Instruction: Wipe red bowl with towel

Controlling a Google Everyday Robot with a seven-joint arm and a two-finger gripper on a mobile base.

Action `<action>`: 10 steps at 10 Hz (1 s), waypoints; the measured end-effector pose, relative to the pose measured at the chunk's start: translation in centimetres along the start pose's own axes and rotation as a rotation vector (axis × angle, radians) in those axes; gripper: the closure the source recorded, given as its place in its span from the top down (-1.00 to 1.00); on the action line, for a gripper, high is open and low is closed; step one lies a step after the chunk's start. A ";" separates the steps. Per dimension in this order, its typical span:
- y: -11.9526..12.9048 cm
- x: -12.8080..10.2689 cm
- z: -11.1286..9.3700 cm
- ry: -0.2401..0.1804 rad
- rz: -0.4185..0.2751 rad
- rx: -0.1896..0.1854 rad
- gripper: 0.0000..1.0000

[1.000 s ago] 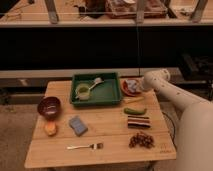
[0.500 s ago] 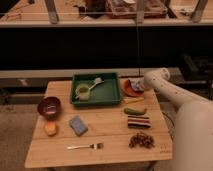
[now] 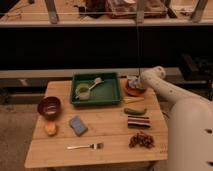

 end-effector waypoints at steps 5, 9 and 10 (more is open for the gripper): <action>2.5 -2.8 -1.2 -0.048 -0.087 -0.031 -1.00; 0.9 0.5 -3.4 -0.020 -0.048 0.009 -1.00; -0.2 1.6 -4.6 -0.025 -0.016 0.034 -1.00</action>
